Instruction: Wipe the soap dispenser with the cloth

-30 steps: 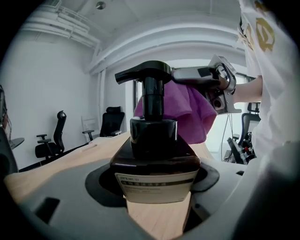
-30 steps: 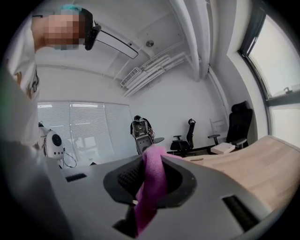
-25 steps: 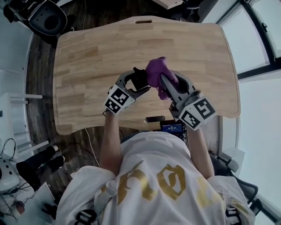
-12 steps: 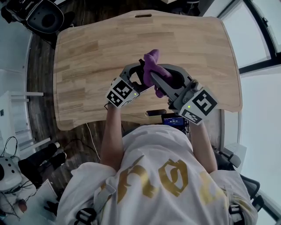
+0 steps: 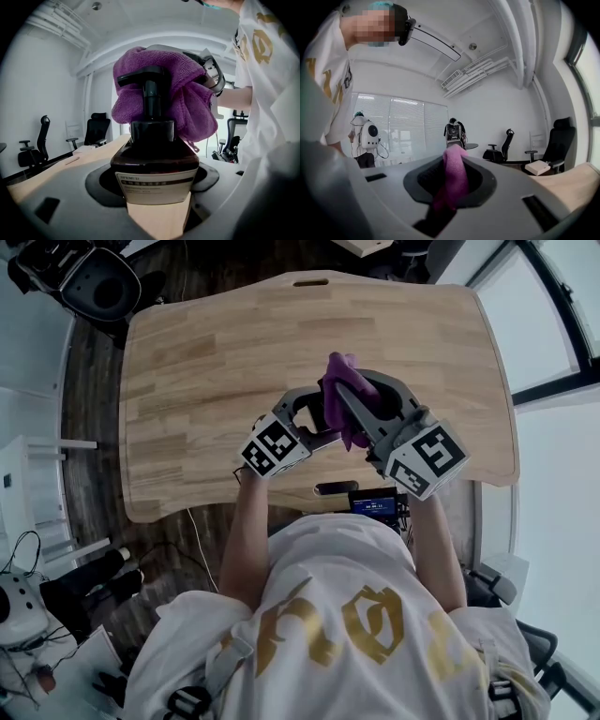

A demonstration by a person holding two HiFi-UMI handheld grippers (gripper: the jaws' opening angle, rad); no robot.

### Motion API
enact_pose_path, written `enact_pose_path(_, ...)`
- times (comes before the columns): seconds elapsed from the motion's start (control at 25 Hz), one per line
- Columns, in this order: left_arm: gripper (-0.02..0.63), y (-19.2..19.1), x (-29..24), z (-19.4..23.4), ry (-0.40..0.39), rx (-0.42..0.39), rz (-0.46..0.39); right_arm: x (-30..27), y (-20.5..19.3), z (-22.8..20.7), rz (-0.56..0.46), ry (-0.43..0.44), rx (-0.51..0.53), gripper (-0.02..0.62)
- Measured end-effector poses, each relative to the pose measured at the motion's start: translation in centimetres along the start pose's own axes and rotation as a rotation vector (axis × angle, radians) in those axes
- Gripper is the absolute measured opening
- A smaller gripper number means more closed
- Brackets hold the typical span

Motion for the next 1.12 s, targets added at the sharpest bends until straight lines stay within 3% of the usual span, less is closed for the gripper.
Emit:
enact_pose_path(0.48,0.356,0.4,-0.1,-0.6,-0.033,-0.034,0.043,-1.1,-0.2,-1.2,0.077,-0.021,0.035,0.051)
enact_pose_path(0.68,0.356,0.5,0.0,-1.0,-0.056,-0.016,0.009,-0.9,-1.3,-2.5,0.052,-0.063,-0.069,0.051)
enact_pose_path(0.84,0.356,1.0,0.0,-0.9,-0.07,0.01,-0.037,-0.7,-2.7,-3.3,0.097,-0.111,-0.134,0.051)
enact_pose_path(1.12,0.356,0.6,0.0,-0.7,-0.07,0.023,-0.032,-0.6,-3.9,-2.4,0.114,-0.063,-0.187,0.051)
Point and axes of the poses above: the fingertips, and each gripper's own axes: x backward along the fingers, z to its left, y out of its top, the point moved 10 cm from there along x, backward along the fingers, and after that the axes turned 3 degrees about x, right-handed, at the moved point
